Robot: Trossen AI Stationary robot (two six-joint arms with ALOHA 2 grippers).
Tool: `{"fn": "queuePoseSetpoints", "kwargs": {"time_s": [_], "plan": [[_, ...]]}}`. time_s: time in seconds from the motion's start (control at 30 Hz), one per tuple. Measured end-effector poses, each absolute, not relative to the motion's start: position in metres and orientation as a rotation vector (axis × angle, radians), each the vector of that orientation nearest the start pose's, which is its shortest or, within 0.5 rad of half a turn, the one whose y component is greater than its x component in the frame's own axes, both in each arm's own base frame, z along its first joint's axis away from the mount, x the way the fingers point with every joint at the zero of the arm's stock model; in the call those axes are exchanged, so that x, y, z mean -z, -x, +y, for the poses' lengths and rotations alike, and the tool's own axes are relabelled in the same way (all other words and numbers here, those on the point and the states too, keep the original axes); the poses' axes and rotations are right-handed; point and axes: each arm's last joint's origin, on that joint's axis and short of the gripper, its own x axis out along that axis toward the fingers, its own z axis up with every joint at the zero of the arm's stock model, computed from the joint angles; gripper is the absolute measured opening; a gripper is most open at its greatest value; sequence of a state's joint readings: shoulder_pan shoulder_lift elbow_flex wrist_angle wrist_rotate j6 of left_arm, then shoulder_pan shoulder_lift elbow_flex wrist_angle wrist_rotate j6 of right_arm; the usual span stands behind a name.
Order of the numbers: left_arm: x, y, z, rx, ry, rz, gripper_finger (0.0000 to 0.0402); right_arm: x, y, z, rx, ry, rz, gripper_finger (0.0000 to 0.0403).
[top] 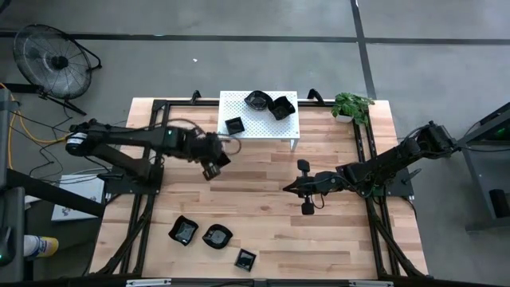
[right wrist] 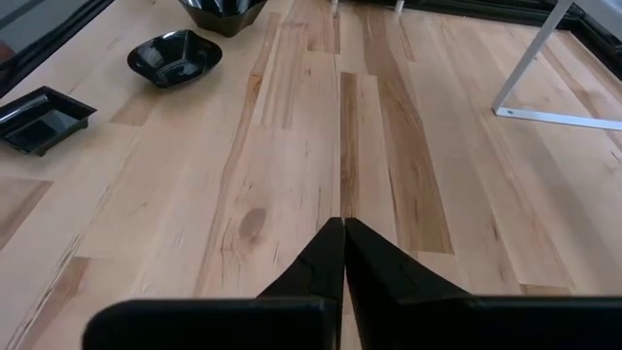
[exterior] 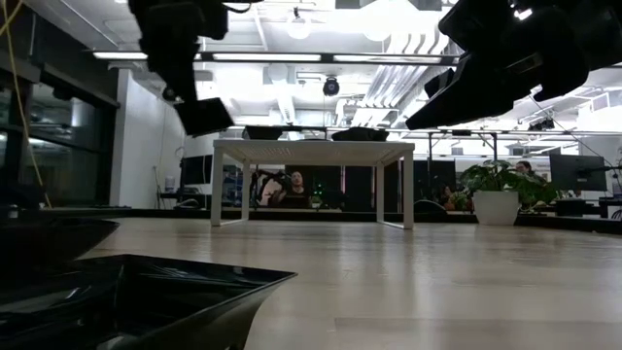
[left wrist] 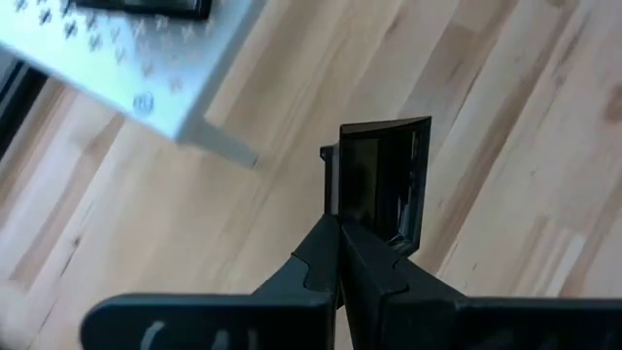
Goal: Pick & Place Mini shaped plates
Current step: Stack the black square plate on top of the black square plate on the shelf
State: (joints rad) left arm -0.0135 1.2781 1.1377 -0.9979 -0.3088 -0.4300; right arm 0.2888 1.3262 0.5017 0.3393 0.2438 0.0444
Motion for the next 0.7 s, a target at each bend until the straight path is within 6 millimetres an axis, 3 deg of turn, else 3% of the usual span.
{"fn": "queuePoseSetpoints", "kwargs": {"time_s": [0.3,0.7], "plan": [[-0.321,-0.239,0.042,-0.41,0.215,0.983,0.0,-0.176,-0.243,0.065,-0.034,0.085,0.471,0.0003],[-0.345,-0.245,0.073,-0.504,0.302,0.762,0.0,-0.176,-0.243,0.065,-0.034,0.085,0.471,0.0002]]}}
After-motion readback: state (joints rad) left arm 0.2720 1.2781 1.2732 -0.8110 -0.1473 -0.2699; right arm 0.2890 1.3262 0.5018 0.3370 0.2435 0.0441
